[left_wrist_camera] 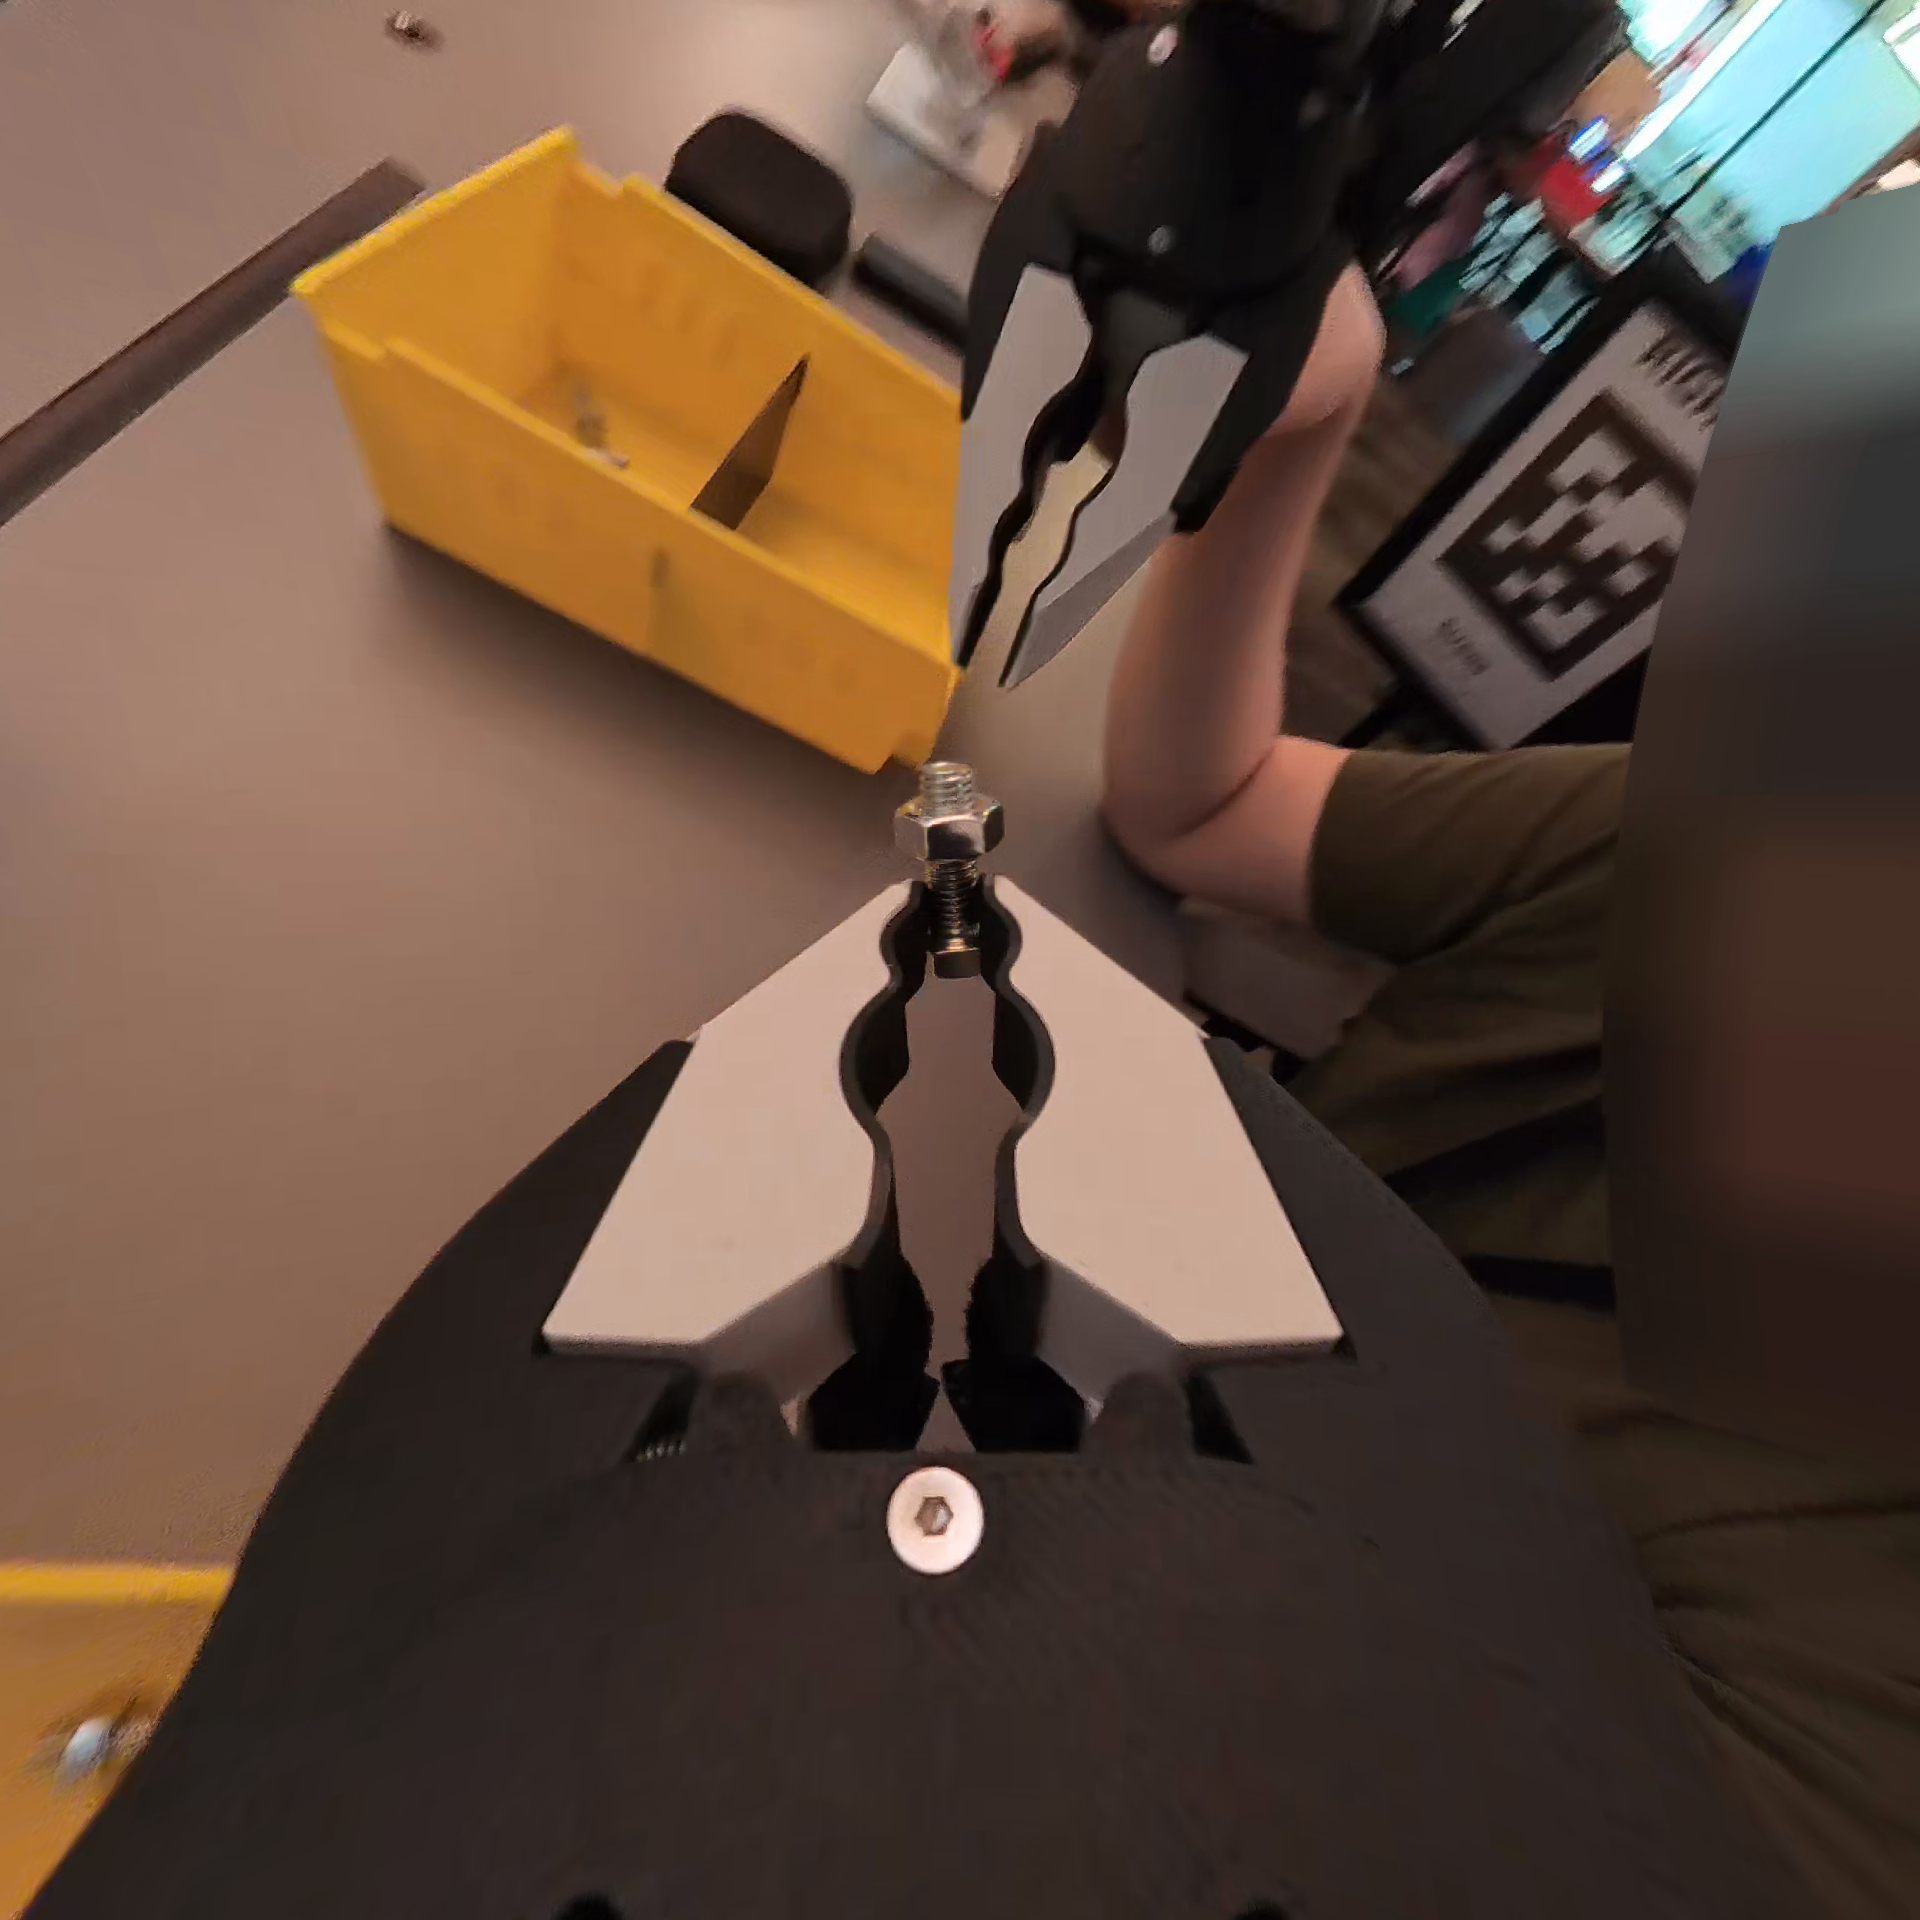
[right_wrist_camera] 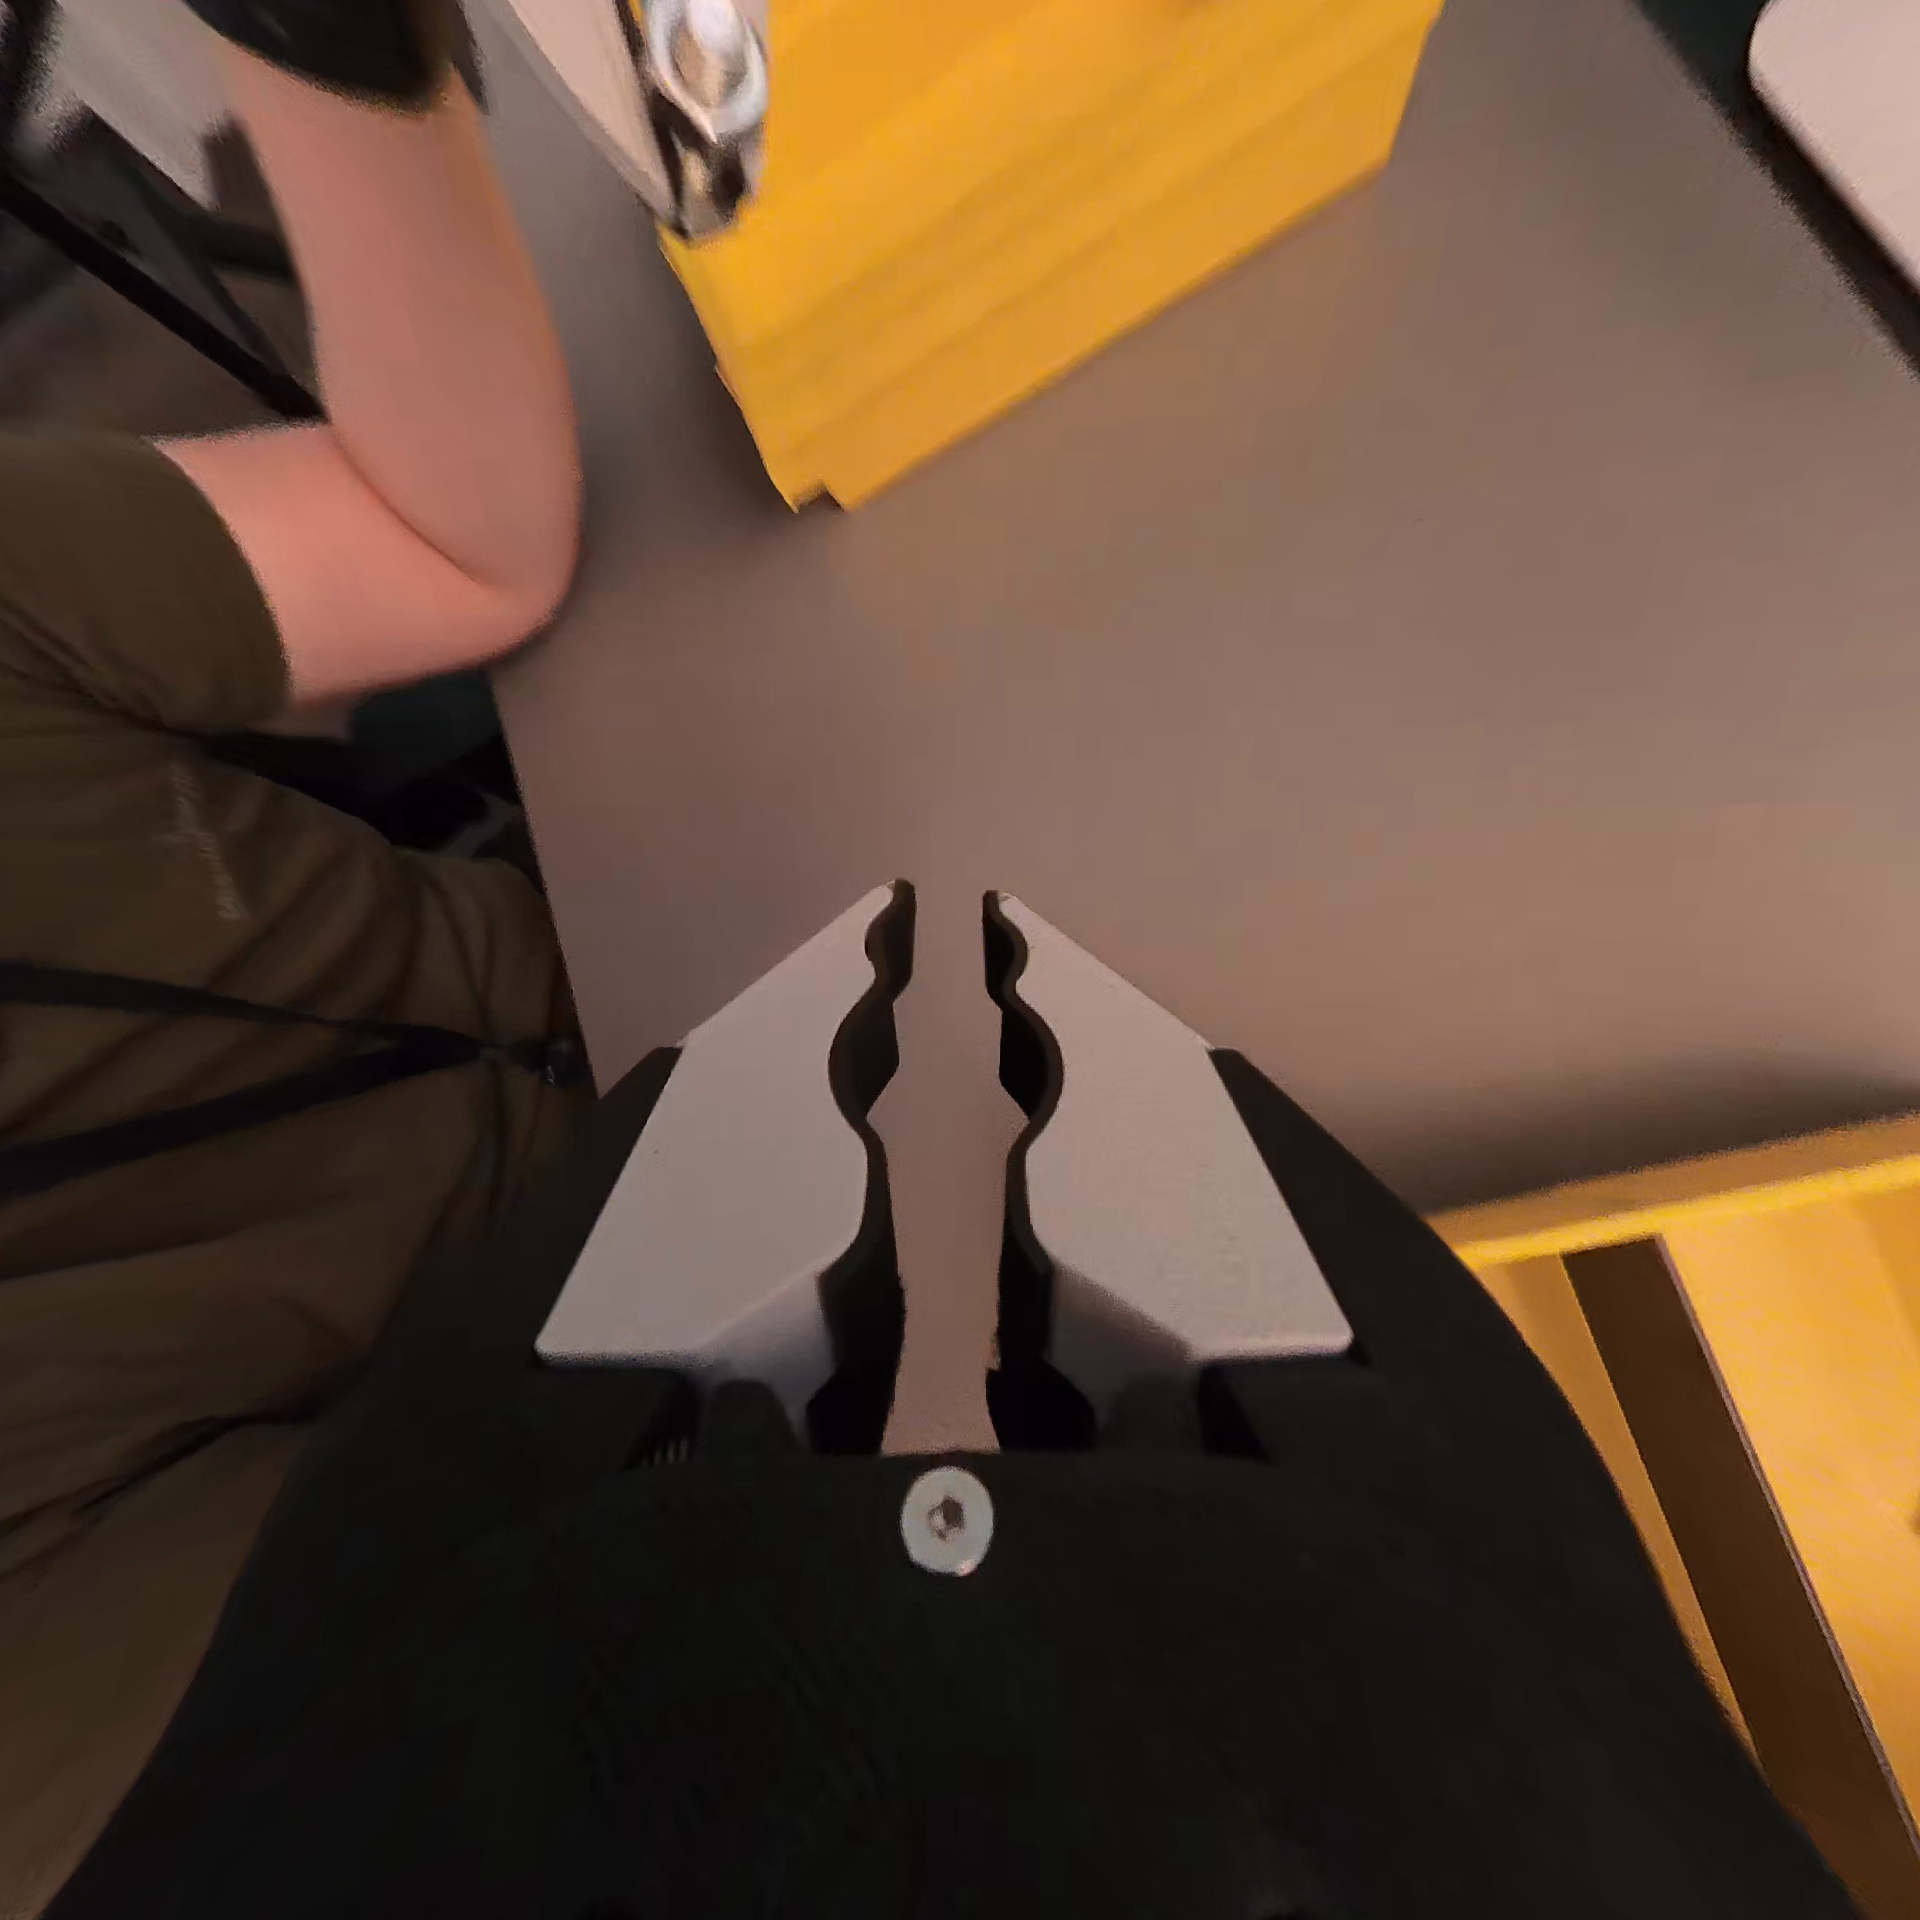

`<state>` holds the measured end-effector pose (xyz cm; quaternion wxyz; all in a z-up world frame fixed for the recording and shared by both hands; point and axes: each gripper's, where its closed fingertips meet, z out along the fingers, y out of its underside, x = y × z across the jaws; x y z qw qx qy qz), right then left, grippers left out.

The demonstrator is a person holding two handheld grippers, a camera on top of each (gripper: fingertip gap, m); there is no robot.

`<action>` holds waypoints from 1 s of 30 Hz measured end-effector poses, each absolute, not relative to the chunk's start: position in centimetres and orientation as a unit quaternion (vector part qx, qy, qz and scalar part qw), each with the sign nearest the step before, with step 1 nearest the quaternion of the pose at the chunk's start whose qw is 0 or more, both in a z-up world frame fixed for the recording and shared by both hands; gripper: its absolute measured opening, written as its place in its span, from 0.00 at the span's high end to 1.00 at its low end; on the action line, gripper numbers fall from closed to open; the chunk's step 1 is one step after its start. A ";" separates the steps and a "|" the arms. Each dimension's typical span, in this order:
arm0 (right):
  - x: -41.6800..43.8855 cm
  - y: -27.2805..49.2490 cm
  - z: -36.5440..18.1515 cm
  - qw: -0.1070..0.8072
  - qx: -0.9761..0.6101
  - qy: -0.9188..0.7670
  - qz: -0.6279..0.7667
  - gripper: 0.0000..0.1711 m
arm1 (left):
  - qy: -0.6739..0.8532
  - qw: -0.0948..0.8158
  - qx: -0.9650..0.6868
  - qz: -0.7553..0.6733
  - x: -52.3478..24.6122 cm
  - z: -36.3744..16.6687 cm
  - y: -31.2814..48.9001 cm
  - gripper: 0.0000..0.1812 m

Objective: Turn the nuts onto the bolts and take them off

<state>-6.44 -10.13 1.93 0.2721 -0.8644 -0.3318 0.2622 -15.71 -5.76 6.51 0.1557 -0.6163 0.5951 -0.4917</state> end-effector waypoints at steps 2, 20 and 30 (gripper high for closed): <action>-7.3 -9.8 3.9 0.309 -0.843 -0.328 0.293 0.93 | 0.583 0.148 -0.597 -0.531 -15.5 7.6 -6.1 0.96; -10.5 -5.2 14.7 0.606 -0.674 -0.264 0.331 0.86 | 0.562 0.310 -0.471 -0.605 -11.7 12.6 -6.3 0.96; -11.3 -5.2 15.8 0.638 -0.634 -0.268 0.344 0.81 | 0.547 0.356 -0.442 -0.616 -11.5 14.1 -7.2 0.96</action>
